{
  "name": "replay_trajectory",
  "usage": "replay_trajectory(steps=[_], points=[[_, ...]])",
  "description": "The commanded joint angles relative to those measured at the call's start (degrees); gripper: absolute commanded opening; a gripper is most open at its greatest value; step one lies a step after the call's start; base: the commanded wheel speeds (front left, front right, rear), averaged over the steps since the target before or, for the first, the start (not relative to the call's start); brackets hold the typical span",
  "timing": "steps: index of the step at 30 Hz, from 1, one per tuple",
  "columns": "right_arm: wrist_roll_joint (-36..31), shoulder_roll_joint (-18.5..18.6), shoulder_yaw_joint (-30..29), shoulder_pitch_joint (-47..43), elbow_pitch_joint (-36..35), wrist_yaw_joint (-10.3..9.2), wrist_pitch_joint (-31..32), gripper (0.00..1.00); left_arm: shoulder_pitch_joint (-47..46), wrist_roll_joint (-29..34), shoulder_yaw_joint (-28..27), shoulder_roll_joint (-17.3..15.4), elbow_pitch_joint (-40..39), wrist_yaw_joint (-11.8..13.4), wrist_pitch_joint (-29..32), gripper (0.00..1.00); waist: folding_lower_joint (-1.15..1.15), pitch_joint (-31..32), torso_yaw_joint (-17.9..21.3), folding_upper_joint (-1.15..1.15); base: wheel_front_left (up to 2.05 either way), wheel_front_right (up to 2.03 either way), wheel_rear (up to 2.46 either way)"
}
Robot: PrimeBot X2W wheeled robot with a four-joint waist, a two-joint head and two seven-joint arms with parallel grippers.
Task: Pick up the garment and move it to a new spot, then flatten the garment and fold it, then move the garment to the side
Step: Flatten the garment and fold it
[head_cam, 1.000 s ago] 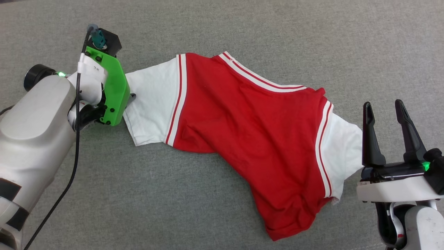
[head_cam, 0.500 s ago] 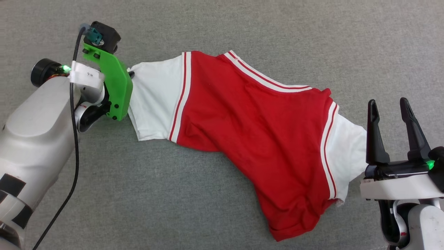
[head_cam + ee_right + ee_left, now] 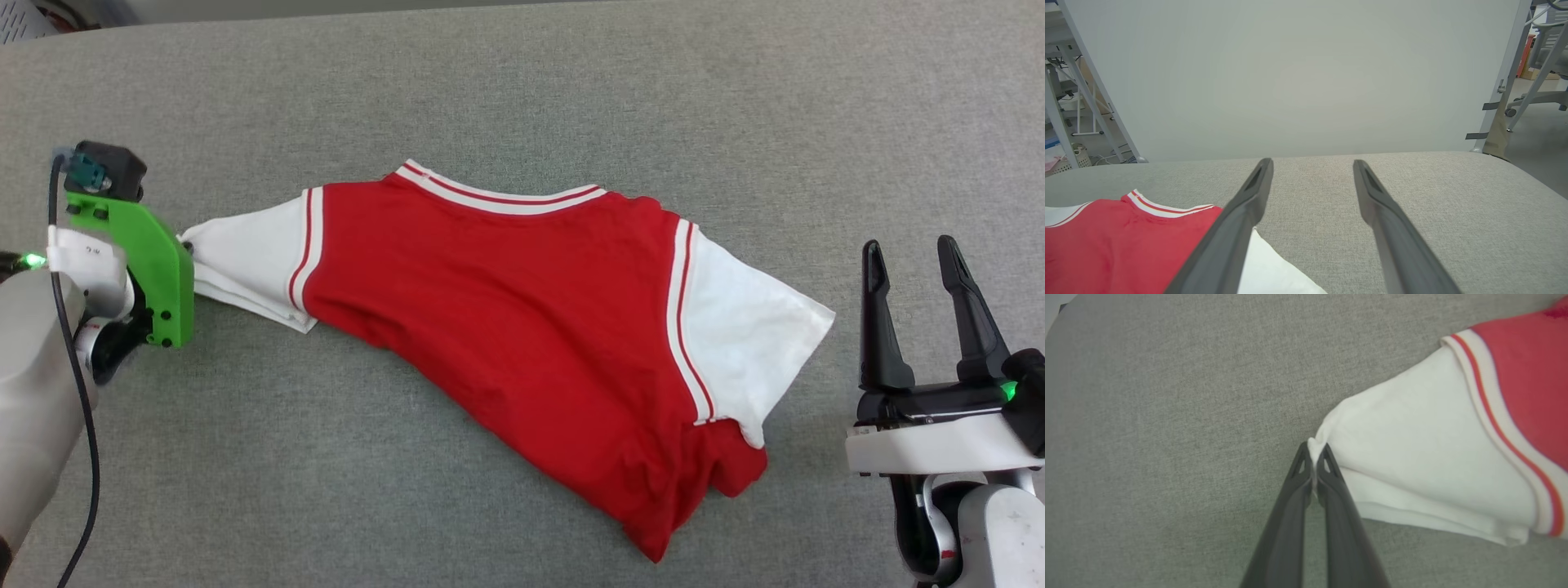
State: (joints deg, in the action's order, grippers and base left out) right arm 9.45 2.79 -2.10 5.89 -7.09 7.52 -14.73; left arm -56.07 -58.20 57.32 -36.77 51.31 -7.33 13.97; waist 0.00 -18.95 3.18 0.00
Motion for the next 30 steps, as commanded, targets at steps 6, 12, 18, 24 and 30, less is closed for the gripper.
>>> replay_trajectory(steps=[6, 12, 18, 24, 30], points=[[-0.5, 0.1, -0.7, -1.4, 0.3, -0.03, -0.3, 1.0, 3.5, -2.4, 0.6, 1.3, 2.9, -0.2, -3.1, 0.25, 0.0, 0.6, 0.6, 0.0, 0.0, 0.0, 0.0], [-1.4, 0.1, -2.0, -2.7, 0.4, -0.03, -0.3, 1.0, 2.7, 1.1, 0.0, 3.7, 5.8, 1.2, -19.1, 1.0, 0.0, 3.6, -0.2, 0.0, 0.0, 0.0, 0.0], [-5.0, 0.1, -6.2, -3.0, -0.9, -0.03, -0.3, 1.0, 5.4, 7.9, -7.3, 4.4, -2.3, 9.3, -28.9, 1.0, 0.0, 8.8, -2.8, 0.0, 0.0, 0.0, 0.0], [-7.2, 3.6, -7.6, -0.3, -1.5, -0.03, -0.3, 1.0, 21.7, 21.4, -23.8, 3.6, -25.1, 19.7, -29.0, 1.0, 0.0, 11.1, -4.7, 0.0, 0.0, 0.0, 0.0], [-4.4, 11.7, -3.9, 4.5, 3.1, -0.03, -0.3, 1.0, 37.4, 31.8, -35.6, 7.0, -40.9, 24.3, -29.0, 1.0, 0.0, 11.5, -5.8, 0.0, 0.0, 0.0, 0.0]])
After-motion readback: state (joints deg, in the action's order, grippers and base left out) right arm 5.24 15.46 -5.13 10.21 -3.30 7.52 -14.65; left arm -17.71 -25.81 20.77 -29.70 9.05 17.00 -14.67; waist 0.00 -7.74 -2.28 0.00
